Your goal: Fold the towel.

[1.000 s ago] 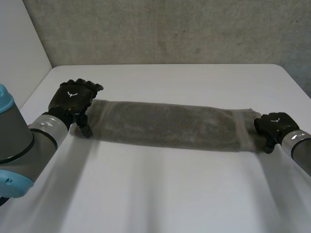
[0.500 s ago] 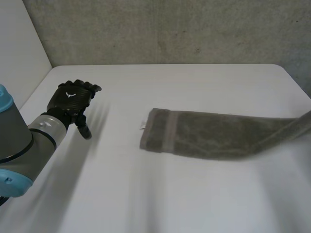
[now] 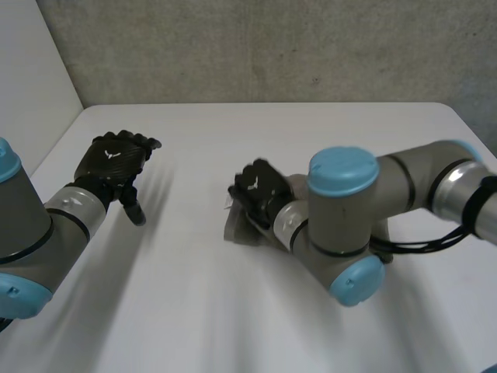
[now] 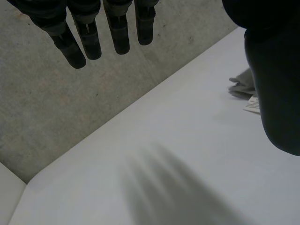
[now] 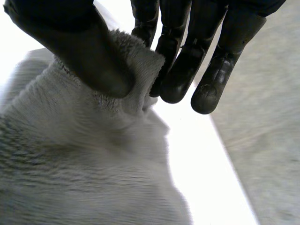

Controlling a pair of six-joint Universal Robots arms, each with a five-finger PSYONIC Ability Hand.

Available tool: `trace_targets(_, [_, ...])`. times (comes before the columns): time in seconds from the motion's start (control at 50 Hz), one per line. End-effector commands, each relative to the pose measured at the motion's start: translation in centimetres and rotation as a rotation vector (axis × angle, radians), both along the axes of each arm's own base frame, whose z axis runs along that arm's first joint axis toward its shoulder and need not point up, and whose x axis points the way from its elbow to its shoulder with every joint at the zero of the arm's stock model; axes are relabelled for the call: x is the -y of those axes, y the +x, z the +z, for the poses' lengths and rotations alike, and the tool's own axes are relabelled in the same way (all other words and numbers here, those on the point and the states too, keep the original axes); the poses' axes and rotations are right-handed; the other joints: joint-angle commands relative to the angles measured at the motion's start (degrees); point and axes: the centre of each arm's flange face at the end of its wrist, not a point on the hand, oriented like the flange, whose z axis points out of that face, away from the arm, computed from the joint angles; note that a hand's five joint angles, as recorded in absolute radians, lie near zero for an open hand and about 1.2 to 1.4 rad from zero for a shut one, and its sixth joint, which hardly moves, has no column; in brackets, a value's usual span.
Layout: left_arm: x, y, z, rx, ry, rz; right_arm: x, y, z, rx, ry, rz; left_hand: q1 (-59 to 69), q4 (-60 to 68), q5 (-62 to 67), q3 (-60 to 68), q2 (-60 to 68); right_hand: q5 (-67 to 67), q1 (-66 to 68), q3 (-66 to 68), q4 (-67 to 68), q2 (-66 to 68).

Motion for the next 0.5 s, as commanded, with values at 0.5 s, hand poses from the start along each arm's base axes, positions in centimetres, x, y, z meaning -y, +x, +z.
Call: trace_targets(0.5, [-1.0, -1.4, -0.4, -0.001, -0.008, -0.046, 2.3, -16.6, 2.4, 0.205, 0.326, -0.372, -3.6, -3.2, -11.6, -2.3, -3.1, -53.0, -53.0, -53.3, -53.3, -52.6])
